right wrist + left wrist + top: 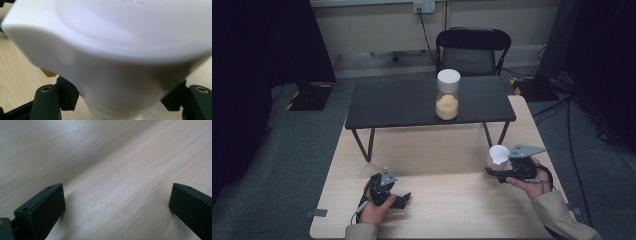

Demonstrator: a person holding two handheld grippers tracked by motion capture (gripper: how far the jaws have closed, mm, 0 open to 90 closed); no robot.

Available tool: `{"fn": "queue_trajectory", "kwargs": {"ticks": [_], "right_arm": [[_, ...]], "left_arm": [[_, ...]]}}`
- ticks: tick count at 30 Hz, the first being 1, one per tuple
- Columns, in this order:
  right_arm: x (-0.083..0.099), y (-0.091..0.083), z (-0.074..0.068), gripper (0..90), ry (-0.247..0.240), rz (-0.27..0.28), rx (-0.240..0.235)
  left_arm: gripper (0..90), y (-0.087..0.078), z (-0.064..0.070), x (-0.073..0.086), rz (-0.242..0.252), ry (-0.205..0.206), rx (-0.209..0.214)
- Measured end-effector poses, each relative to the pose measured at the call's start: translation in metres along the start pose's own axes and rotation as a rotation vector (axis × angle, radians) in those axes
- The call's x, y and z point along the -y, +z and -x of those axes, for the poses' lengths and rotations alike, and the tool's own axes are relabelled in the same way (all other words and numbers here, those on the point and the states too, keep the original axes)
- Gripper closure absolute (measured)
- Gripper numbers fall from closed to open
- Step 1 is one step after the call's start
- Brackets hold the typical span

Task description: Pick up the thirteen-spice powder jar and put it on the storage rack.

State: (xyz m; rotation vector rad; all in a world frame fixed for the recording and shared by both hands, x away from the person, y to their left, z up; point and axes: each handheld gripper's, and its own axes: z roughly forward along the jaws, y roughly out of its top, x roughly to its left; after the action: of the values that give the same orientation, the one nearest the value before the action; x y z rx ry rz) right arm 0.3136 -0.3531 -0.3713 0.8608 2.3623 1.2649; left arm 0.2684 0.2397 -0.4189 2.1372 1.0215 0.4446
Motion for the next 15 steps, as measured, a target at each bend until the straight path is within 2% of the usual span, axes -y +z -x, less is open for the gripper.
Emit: {"fn": "queue_trajectory", "kwargs": {"ticks": [15], "right_arm": [[-0.045,0.01,-0.006,30.8,-0.031,-0.01,-0.08]], "left_arm": [[0.0,0.0,0.0,0.0,0.0,0.0,0.0]]}}
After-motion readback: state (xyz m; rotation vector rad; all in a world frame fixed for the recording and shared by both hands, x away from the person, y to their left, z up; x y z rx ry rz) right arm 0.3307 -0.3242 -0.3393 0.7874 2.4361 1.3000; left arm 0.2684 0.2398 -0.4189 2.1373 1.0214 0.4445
